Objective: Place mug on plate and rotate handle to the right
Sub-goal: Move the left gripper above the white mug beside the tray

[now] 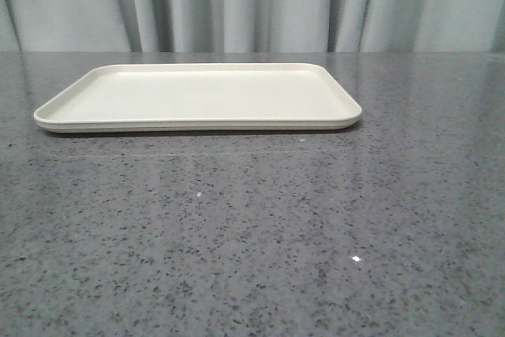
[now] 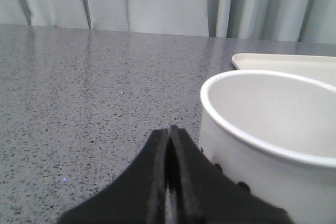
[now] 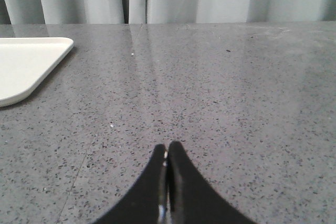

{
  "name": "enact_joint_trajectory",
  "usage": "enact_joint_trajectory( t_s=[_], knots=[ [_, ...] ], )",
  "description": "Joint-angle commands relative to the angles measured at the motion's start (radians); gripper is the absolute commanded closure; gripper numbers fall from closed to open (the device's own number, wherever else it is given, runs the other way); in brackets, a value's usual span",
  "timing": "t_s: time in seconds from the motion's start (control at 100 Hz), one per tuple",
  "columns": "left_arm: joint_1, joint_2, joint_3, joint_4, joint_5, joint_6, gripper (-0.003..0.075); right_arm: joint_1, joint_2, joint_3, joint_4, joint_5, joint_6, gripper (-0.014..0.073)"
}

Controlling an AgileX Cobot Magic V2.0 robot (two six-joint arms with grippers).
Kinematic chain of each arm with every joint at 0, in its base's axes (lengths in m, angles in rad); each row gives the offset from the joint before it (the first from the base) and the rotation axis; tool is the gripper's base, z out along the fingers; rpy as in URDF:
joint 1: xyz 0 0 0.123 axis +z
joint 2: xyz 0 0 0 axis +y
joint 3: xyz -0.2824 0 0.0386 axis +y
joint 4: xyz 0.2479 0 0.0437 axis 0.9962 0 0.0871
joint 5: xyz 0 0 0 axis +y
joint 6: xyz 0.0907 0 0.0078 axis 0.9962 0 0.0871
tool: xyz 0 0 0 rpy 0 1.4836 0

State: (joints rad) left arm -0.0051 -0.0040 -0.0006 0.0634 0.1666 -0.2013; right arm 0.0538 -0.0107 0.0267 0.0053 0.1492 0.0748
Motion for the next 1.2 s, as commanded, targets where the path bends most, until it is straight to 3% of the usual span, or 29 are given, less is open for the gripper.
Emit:
enact_joint_trajectory(
  t_s=[0.0, 0.9, 1.19],
  knots=[
    [0.001, -0.030, 0.010, 0.002, -0.089, 0.003, 0.0740, -0.008, -0.020, 0.001, 0.000, -0.081, -0.007, 0.0659],
    [0.001, -0.030, 0.010, 0.002, -0.089, 0.003, 0.0740, -0.008, -0.020, 0.001, 0.000, -0.088, -0.007, 0.0659],
    [0.001, -0.030, -0.017, 0.002, -0.096, 0.003, 0.0740, -0.008, -0.020, -0.001, -0.011, -0.179, -0.007, 0.0659]
  ],
)
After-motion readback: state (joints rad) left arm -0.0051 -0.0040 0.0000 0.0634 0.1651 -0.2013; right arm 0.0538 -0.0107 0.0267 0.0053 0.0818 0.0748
